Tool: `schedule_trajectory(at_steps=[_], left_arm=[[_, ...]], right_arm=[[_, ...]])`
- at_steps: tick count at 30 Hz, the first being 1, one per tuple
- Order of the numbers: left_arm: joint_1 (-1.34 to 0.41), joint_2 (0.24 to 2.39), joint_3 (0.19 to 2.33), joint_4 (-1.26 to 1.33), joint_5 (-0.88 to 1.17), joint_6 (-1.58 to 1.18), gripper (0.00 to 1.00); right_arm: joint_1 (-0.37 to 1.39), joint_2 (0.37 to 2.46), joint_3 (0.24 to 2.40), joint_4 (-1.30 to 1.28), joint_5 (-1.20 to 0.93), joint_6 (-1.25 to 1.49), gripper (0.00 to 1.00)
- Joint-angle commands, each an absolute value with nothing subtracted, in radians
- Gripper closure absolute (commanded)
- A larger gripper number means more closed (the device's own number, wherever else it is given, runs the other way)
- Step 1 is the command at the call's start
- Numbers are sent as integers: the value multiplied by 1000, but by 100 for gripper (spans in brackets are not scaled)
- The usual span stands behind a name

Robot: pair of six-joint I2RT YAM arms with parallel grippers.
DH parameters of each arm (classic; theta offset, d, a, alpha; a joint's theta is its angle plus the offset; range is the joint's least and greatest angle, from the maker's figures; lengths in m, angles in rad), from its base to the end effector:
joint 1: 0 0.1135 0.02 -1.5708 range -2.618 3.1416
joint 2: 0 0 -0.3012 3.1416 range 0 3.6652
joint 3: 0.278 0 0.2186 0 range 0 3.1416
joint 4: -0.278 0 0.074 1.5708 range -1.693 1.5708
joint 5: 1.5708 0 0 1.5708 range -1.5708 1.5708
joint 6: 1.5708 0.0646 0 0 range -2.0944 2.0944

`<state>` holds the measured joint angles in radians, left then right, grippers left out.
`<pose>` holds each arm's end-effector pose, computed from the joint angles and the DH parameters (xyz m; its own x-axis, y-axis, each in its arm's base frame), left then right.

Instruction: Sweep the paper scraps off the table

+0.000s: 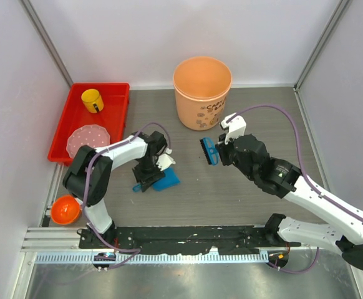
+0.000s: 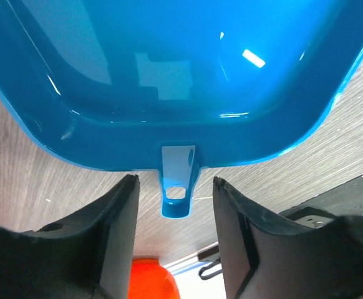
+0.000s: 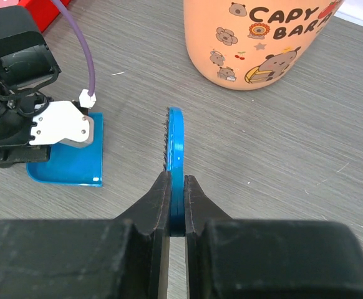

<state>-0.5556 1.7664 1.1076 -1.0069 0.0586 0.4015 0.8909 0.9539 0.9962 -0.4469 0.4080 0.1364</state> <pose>0.2260 -0.1448 0.1898 -0.5746 0.8159 0.0644 0.8109 0.5782 -0.0907 0.1304 0.1206 0.3755 -0.3111 -0.1862 -0.9320 -0.4463 0.8944 -0.0297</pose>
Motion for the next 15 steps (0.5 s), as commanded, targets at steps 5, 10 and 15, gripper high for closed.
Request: schedule_trajectory(at_steps=[5, 10, 15], left_arm=[[-532, 1591, 1229, -1081, 127, 426, 0], [-395, 1450, 1331, -1163, 346, 413, 0], [-170, 1347, 1269, -993, 296, 315, 0]], right_arm=[[951, 1008, 965, -313, 405, 88, 99], [1228, 1068, 864, -83, 678, -244, 99], [1361, 1331, 863, 152, 866, -553, 99]])
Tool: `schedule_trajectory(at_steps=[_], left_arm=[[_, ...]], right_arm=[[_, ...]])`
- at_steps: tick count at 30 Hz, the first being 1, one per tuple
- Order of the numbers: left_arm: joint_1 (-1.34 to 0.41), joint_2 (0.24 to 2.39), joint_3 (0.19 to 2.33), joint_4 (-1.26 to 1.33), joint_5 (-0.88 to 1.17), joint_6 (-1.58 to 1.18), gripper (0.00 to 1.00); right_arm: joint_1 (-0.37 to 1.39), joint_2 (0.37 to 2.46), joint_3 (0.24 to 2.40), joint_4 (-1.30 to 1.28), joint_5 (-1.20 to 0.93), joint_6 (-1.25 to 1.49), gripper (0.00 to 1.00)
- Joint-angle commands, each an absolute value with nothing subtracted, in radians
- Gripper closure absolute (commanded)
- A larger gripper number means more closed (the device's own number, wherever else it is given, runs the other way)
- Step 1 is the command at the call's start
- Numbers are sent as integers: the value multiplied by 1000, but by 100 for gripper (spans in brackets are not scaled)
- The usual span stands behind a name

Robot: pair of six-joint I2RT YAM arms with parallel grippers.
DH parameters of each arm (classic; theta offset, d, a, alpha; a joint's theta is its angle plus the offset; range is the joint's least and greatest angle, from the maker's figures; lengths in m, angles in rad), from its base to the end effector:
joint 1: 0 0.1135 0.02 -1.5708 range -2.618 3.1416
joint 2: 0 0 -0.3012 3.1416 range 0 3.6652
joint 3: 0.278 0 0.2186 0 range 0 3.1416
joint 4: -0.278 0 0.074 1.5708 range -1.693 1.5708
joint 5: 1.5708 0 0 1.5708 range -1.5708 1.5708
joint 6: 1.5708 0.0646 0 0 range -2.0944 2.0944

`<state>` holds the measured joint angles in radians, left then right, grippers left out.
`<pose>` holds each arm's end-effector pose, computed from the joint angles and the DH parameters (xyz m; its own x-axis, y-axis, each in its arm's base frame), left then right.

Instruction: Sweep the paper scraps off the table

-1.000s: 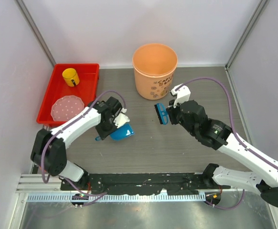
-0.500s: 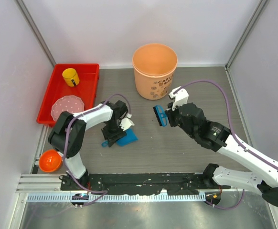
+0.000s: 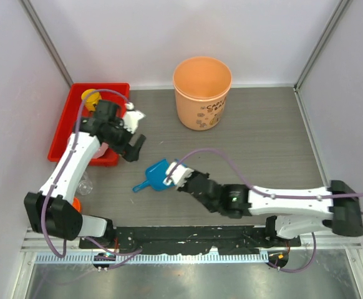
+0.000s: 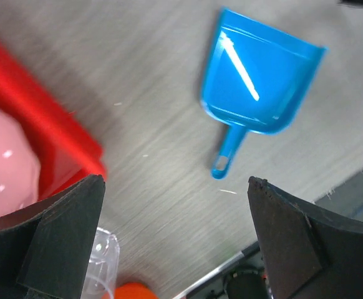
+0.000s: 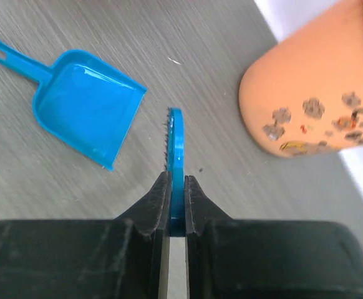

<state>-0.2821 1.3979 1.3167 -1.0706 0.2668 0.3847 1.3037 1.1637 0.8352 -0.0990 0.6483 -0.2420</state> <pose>0.2239 -0.0826 0.3284 -0.6738 0.5722 -0.4675 0.6737 0.7357 -0.0706 0.0992 0.2147 0.3270 0.0433 -0.5657 -0.8235 -0.6319 0.6230 -0.4611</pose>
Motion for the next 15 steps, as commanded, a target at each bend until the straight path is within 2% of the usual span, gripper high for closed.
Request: schedule_trajectory(at_steps=[1, 5, 10, 13, 14, 15], left_arm=[[-155, 1339, 1255, -977, 313, 311, 0], [-130, 1344, 1215, -957, 301, 302, 0], [-83, 1344, 1175, -916, 296, 284, 0], [-77, 1347, 1166, -911, 313, 291, 0], [-77, 1351, 1169, -920, 337, 301, 0], [-77, 1354, 1170, -928, 350, 308, 0]], right_arm=[[1364, 1376, 880, 153, 883, -587, 99], [1381, 1557, 940, 140, 927, -695, 99], [1411, 1646, 976, 124, 824, -615, 99], [1417, 1675, 1006, 91, 753, -555, 79], [1417, 1683, 1029, 56, 736, -540, 65], [1427, 1689, 1040, 43, 735, -517, 60]])
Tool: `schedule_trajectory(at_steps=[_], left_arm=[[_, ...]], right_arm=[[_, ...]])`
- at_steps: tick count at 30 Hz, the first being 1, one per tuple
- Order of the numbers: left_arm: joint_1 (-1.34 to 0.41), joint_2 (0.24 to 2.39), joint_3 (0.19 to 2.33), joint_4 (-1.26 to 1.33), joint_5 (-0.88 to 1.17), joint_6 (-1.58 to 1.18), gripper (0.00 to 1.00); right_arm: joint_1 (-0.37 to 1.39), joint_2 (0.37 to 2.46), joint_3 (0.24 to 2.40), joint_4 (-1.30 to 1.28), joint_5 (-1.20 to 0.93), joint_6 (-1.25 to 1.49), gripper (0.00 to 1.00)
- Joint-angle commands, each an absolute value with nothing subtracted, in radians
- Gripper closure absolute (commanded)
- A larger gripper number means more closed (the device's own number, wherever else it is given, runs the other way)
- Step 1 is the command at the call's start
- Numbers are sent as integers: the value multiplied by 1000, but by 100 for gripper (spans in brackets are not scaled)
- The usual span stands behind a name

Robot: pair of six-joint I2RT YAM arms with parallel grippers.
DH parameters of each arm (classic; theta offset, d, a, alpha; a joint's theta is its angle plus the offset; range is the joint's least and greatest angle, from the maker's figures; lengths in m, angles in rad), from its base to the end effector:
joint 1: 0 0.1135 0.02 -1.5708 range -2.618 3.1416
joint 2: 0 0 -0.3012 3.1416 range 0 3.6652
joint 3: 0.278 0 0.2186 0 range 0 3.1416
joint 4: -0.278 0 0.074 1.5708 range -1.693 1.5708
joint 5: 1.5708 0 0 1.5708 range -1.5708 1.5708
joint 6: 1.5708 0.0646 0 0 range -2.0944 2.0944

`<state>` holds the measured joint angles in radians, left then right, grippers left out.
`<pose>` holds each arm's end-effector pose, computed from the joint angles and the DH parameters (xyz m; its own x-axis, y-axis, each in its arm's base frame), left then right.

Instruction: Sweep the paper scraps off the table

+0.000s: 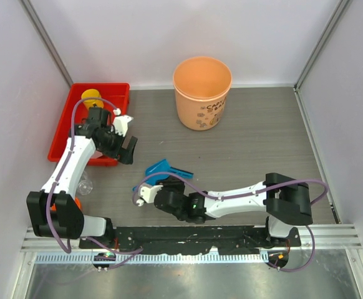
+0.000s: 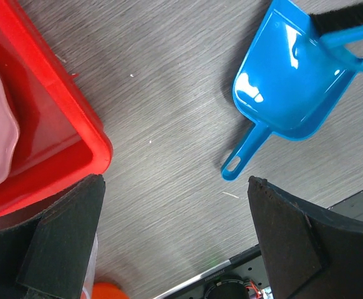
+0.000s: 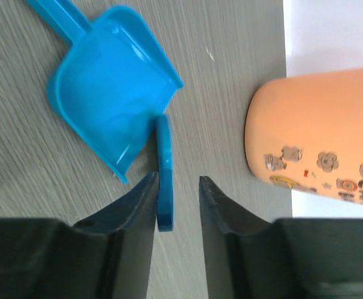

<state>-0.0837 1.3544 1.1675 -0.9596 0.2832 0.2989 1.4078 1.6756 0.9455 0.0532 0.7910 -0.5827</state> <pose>0.2267 -0.0371 0.3036 -0.8105 0.3517 -0.4684 0.4537 0.8827 -0.1221 0.1007 0.3293 0.2427 0.2474 -0.8798 -0.4058 -0.5601 0.2118 -0.8008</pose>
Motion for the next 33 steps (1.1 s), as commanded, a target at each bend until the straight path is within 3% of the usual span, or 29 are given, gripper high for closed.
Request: schedule_trajectory(at_steps=[1, 4, 5, 12, 16, 21, 27, 33], left_arm=[[-77, 1356, 1173, -936, 360, 313, 0], [-77, 1368, 1177, -948, 367, 321, 0], [-77, 1368, 1177, -946, 364, 324, 0], [-75, 1361, 1184, -950, 371, 339, 0], [-77, 1353, 1183, -921, 389, 319, 0], [-75, 1316, 1106, -761, 465, 250, 0], [-77, 1218, 870, -224, 376, 92, 0], [-77, 1170, 591, 312, 140, -92, 0]], right_arm=[[1431, 1692, 1048, 40, 736, -508, 57], [1453, 1668, 1052, 29, 726, -492, 41], [1456, 1640, 1054, 17, 713, -483, 13], [1457, 1384, 1078, -37, 540, -362, 12], [1373, 1243, 1042, -20, 561, -267, 12], [858, 1041, 884, -117, 395, 24, 12], [320, 951, 733, -127, 194, 172, 8], [126, 969, 579, 76, 346, 281, 8]])
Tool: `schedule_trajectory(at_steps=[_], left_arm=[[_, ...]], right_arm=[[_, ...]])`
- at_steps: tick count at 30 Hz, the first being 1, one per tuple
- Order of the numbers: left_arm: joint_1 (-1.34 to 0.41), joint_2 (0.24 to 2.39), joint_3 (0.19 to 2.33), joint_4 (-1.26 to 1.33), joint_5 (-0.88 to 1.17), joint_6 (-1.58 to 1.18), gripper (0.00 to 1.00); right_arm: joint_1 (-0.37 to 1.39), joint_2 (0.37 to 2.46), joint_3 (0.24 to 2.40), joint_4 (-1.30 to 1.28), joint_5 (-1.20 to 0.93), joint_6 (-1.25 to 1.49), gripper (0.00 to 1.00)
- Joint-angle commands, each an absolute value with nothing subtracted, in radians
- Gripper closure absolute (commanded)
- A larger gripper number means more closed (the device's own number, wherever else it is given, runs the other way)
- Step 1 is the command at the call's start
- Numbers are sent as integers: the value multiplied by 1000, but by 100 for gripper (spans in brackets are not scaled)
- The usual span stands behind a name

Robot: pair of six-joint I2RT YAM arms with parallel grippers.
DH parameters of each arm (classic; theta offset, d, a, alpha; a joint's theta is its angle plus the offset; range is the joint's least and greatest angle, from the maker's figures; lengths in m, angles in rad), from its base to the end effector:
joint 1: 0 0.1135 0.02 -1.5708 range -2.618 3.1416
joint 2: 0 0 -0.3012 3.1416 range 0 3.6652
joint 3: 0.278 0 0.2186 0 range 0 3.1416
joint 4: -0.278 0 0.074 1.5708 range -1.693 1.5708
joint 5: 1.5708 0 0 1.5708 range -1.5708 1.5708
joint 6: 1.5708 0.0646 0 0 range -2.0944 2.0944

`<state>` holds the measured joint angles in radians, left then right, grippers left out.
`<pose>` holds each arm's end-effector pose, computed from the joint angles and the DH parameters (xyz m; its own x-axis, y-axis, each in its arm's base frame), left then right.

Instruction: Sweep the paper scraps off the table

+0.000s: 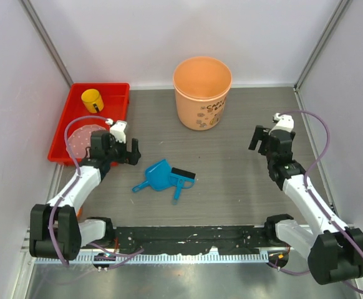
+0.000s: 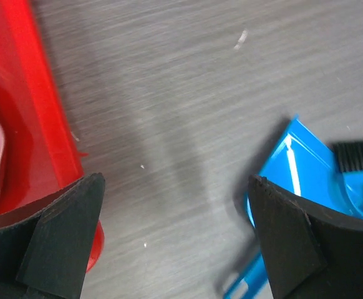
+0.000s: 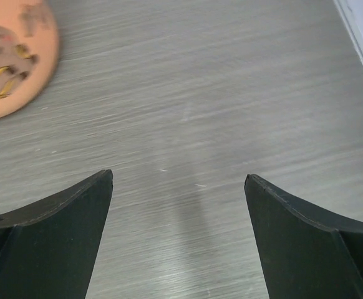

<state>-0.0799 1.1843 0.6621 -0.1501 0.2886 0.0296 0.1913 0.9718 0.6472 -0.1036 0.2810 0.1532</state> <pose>0.2227 -0.0363 0.2550 -0.6117 0.0775 -0.7873 0.3167 0.9359 -0.1540 0.1922 0.0190 0.2956 -0.3930 0.0732 -0.9166 0.1265 0.9917 0.0250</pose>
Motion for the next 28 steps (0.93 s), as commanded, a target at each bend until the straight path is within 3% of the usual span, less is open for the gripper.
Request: schedule_trajectory(at_steps=[1, 4, 8, 12, 18, 28], left_arm=[[-77, 1169, 534, 366, 120, -87, 0], [-77, 1147, 419, 559, 65, -63, 0], [-77, 1147, 293, 765, 106, -34, 0], [-77, 1143, 250, 820, 71, -20, 0], [-77, 1166, 235, 851, 9, -38, 0], [-77, 1210, 198, 942, 15, -41, 0]], right_arm=[[118, 969, 508, 188, 423, 278, 8], [110, 969, 354, 442, 564, 249, 8], [80, 1044, 223, 690, 601, 255, 9], [78, 1181, 167, 856, 572, 186, 9], [74, 1218, 104, 1093, 552, 161, 10], [75, 1197, 100, 1063, 520, 164, 10]])
